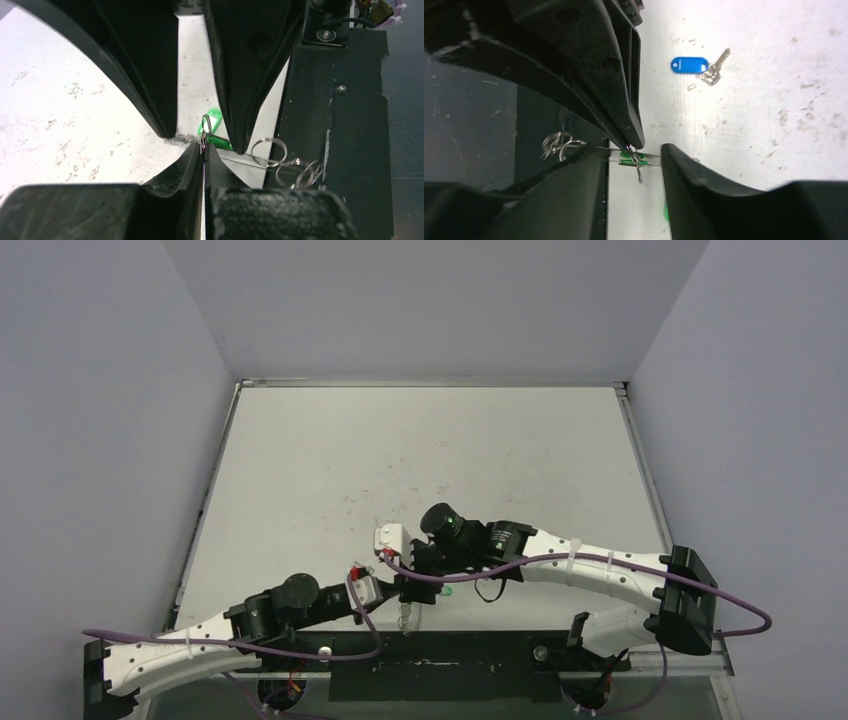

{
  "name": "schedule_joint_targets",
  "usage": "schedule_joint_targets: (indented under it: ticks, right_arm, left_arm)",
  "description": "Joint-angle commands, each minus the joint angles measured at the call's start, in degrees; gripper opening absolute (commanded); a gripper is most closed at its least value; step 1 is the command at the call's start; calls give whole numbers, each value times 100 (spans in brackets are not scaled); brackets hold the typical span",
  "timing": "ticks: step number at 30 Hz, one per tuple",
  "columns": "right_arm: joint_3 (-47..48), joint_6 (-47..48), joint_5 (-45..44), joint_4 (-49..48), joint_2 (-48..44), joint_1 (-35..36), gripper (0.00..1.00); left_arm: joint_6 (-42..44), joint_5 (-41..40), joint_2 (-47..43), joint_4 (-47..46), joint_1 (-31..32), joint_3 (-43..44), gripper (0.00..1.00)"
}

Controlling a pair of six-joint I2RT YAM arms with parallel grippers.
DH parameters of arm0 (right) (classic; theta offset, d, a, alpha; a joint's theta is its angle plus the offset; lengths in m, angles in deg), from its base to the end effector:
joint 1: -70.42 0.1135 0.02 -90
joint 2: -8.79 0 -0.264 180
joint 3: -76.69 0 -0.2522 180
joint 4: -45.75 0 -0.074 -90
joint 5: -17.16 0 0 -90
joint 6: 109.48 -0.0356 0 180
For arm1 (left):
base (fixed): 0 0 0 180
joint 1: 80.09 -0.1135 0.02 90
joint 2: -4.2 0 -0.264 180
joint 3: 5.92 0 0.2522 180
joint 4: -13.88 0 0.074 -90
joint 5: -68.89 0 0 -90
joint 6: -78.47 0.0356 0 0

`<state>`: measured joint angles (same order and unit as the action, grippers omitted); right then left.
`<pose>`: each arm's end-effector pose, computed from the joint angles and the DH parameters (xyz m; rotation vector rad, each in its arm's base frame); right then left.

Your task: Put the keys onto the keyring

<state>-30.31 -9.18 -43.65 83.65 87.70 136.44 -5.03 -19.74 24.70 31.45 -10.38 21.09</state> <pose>0.1044 0.2774 0.2739 -1.7294 1.7601 1.0533 0.0446 -0.1230 0.2135 1.1482 1.4348 -0.8117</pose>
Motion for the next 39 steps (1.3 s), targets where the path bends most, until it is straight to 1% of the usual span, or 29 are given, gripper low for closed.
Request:
schedule_joint_targets:
  ticks: [1,2,3,5,6,9,11,16,18,24,27,30,39]
  right_arm:
    - [-263,-267,-334,-918,-653,-81,55]
    - [-331,-262,-357,-960,-755,-90,58]
    - [-407,-247,-370,-990,-885,-104,58]
    - [-535,-219,-355,-1035,-1022,-141,57]
    - [-596,-195,-320,-1042,-1061,-153,55]
    - [-721,-136,-160,-1027,-1053,-213,44]
    - [-788,-113,-63,-1001,-983,-260,39]
    - [-852,-35,132,-968,-712,-409,24]
    - [-874,-1,260,-976,-597,-474,21]
    - [-1099,80,698,-1327,-445,-542,18]
    - [-1209,119,829,-1451,-432,-549,11]
    - [-1292,127,929,-1548,-448,-563,1]
    - [-1616,-6,790,-1883,-491,-560,0]
  left_arm:
    - [-140,-84,-299,-876,20,-245,0]
    - [-138,-92,-376,-992,23,-327,0]
    - [-134,-82,-444,-1118,22,-411,0]
    - [-131,-55,-571,-1423,24,-596,0]
    - [-116,-41,-629,-1554,25,-677,0]
    - [-97,-38,-764,-1770,23,-850,0]
    - [-94,-56,-812,-1758,25,-869,0]
    - [-131,-58,-806,-1644,20,-874,0]
    - [-149,-49,-793,-1637,25,-881,0]
    - [-154,-65,-775,-1647,25,-874,0]
    - [-149,-62,-783,-1631,24,-863,0]
    - [-148,-66,-783,-1615,18,-866,0]
    - [-171,-53,-881,-1586,23,-880,0]
